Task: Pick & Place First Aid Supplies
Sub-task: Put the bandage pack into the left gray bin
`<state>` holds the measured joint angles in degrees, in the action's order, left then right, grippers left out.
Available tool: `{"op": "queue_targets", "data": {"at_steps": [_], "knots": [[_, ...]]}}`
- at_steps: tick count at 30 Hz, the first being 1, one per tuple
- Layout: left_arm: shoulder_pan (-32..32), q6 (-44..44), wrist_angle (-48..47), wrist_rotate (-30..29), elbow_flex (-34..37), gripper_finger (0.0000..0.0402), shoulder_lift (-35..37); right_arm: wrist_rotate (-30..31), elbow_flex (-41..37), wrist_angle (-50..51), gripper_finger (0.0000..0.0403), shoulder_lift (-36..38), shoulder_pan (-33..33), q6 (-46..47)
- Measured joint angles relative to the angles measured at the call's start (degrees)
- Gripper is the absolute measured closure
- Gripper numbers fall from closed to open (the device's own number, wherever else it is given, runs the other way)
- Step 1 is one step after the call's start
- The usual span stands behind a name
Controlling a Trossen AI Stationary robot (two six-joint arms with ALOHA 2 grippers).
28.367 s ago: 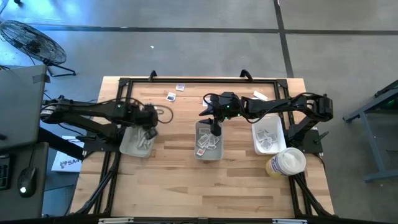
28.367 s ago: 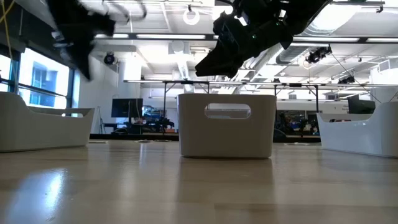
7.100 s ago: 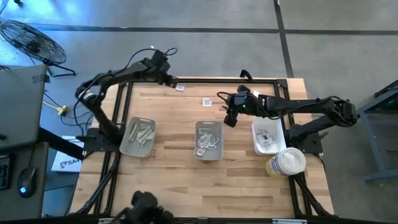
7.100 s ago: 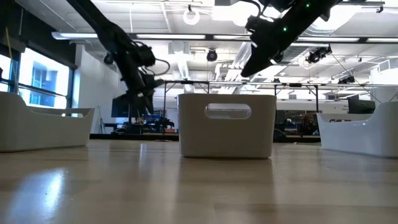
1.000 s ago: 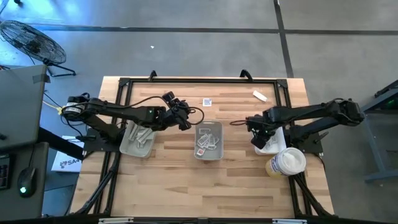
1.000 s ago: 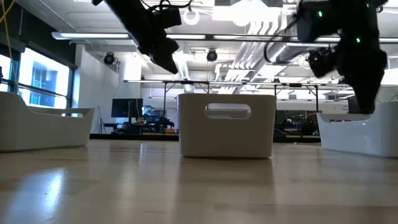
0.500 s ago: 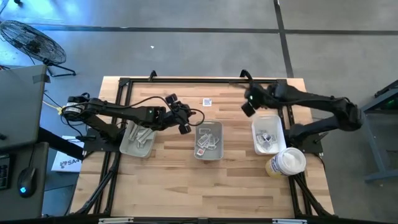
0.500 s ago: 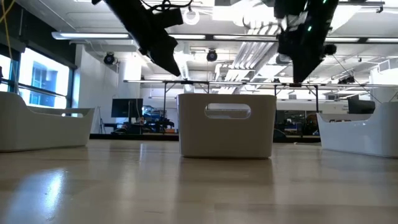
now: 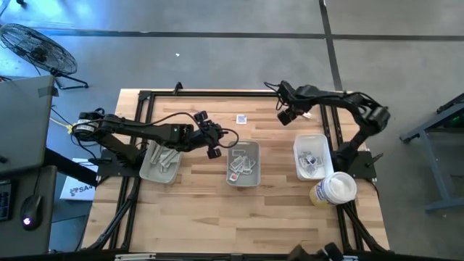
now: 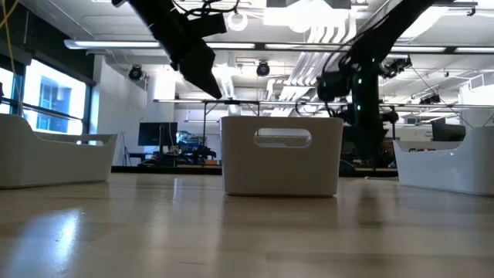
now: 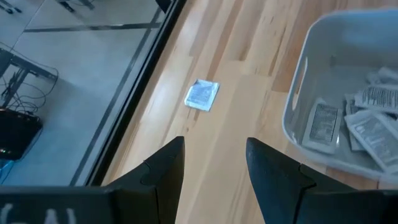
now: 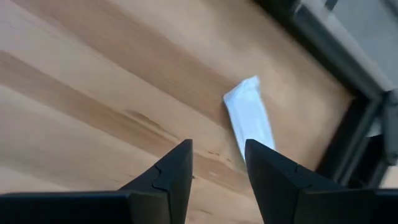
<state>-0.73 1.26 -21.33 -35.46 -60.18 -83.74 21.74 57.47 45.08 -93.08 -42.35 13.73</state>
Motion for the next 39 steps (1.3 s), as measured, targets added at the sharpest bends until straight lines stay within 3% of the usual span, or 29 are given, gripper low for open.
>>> {"op": "queue_targets", "data": {"at_steps": [4, 8, 15, 20, 26, 33, 39], "knots": [[0.0, 0.0, -1.8, 0.0, 0.0, 0.0235, 0.0, -3.4, 0.2, 0.0, 0.0260, -4.9, -3.6, -2.1], [0.0, 0.0, -2.5, 0.0, 0.0, 0.0235, 0.0, -1.9, 0.2, 0.0, 0.0260, -7.6, -4.9, -3.7], [0.0, 0.0, -2.4, 0.0, 0.0, 0.0235, 0.0, -0.3, 0.2, -4.0, 0.0260, -8.1, -5.3, -6.2], [0.0, -0.2, -2.4, 0.0, 0.0, 0.0235, 0.0, -3.1, 0.3, -5.5, 0.0261, -9.6, -6.8, -7.0], [0.0, -0.2, -2.4, 0.0, 0.0, 0.0235, 0.0, 1.9, 0.3, -6.8, 0.0261, -10.7, -6.9, -8.6], [0.0, -0.2, -2.3, 0.0, 0.0, 0.0235, 0.0, 2.0, 0.2, -7.8, 0.0261, -10.9, -7.5, -8.1], [0.0, -0.2, -2.3, 0.0, 0.0, 0.0234, 0.0, 0.8, 0.3, -7.8, 0.0261, -10.9, -7.7, -14.0]]}}
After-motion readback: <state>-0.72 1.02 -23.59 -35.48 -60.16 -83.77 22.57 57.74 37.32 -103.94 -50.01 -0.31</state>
